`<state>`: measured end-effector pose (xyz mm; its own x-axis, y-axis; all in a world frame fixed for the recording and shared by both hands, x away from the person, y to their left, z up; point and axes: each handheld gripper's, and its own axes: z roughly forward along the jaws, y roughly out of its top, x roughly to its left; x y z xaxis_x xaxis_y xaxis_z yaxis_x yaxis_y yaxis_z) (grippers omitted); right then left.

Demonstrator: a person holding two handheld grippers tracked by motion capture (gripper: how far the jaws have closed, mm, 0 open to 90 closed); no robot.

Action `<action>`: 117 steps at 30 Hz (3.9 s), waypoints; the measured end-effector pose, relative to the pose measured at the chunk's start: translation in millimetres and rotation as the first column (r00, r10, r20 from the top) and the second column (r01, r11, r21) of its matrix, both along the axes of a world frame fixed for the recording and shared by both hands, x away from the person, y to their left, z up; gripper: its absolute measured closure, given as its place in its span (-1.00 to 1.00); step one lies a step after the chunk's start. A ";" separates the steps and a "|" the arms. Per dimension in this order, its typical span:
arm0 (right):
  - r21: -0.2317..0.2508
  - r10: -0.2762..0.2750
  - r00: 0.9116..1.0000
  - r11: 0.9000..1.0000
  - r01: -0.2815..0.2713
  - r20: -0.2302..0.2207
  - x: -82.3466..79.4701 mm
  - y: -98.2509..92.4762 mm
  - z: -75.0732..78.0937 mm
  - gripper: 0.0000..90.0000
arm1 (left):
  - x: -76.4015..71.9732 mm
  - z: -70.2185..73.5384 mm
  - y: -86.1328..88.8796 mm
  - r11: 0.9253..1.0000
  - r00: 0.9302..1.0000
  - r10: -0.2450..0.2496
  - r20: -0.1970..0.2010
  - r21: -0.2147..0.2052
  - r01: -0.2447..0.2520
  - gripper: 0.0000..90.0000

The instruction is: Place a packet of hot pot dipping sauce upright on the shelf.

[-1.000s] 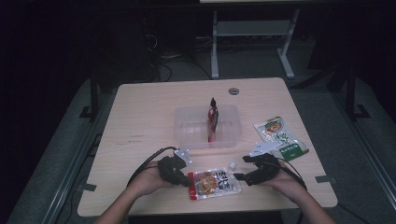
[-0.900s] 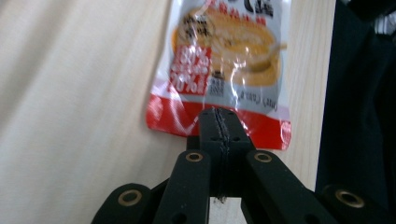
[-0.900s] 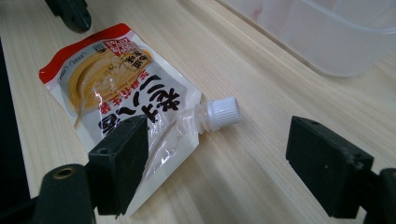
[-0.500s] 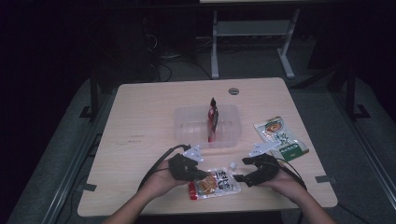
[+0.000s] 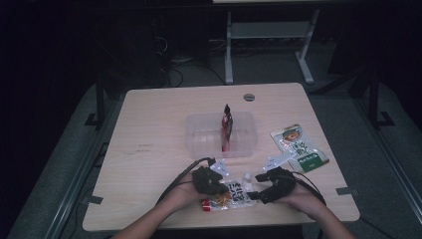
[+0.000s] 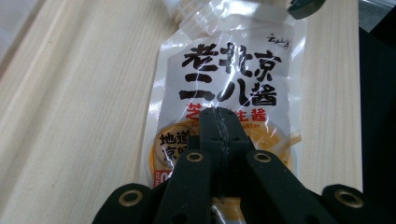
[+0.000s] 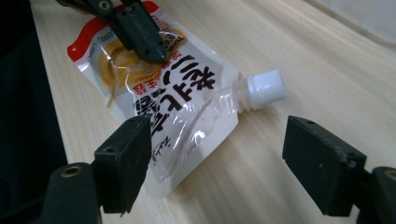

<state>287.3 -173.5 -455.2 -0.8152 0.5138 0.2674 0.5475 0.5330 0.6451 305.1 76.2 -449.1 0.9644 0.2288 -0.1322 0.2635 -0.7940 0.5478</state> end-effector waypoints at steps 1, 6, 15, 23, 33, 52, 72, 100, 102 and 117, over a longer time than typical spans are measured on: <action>0.001 0.002 1.000 1.000 -0.002 -0.001 -0.7 -0.3 -0.3 -0.45 | 0.6 -1.0 -0.5 1.000 1.000 0.003 -0.006 0.002 -0.003 1.00; 0.005 0.009 0.999 1.000 -0.009 -0.037 -5.4 0.4 -2.4 -0.37 | 3.8 -2.5 -2.1 1.000 1.000 -0.011 -0.018 0.021 0.011 1.00; 0.037 0.031 0.996 0.999 -0.028 -0.088 -7.5 9.3 -5.7 -0.24 | 6.0 -2.5 -2.9 1.000 0.999 -0.018 -0.028 0.022 0.018 1.00; 0.071 0.070 0.984 0.996 -0.060 -0.164 -1.5 23.7 -10.9 -0.04 | 2.0 -4.2 -2.4 1.000 1.000 0.004 -0.015 -0.004 -0.004 1.00; 0.087 0.078 0.979 0.994 -0.063 -0.189 2.6 29.1 -13.8 0.35 | -0.2 -5.4 -1.2 1.000 1.000 0.018 -0.009 -0.021 -0.018 1.00; 0.123 0.110 0.983 0.988 -0.092 -0.147 4.8 24.4 -8.9 0.94 | -2.3 2.7 3.1 0.999 1.000 -0.007 0.018 -0.052 0.008 0.97; 0.283 0.152 0.987 0.950 -0.129 -0.060 1.9 16.1 15.9 1.00 | -2.2 26.3 35.8 1.000 1.000 -0.014 0.020 0.013 0.013 0.99; 0.347 0.219 0.969 0.905 -0.244 0.110 22.4 52.0 62.9 0.99 | -2.0 28.4 29.6 0.994 0.999 0.008 0.041 -0.106 -0.004 0.99; 0.345 0.230 0.966 0.903 -0.257 0.118 21.8 52.9 64.5 0.99 | -1.6 27.9 29.0 0.995 0.999 0.006 0.039 -0.101 -0.002 0.99; 0.316 0.201 0.972 0.920 -0.231 0.122 22.9 40.1 66.5 0.99 | -0.3 43.2 48.3 0.981 0.999 0.045 0.029 -0.191 -0.038 0.99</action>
<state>310.2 -133.4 -388.7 -0.9237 0.2189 0.3143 0.3777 0.3843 0.8424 304.8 124.5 -406.0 0.9592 0.2424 -0.1457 0.2735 -0.6634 0.6965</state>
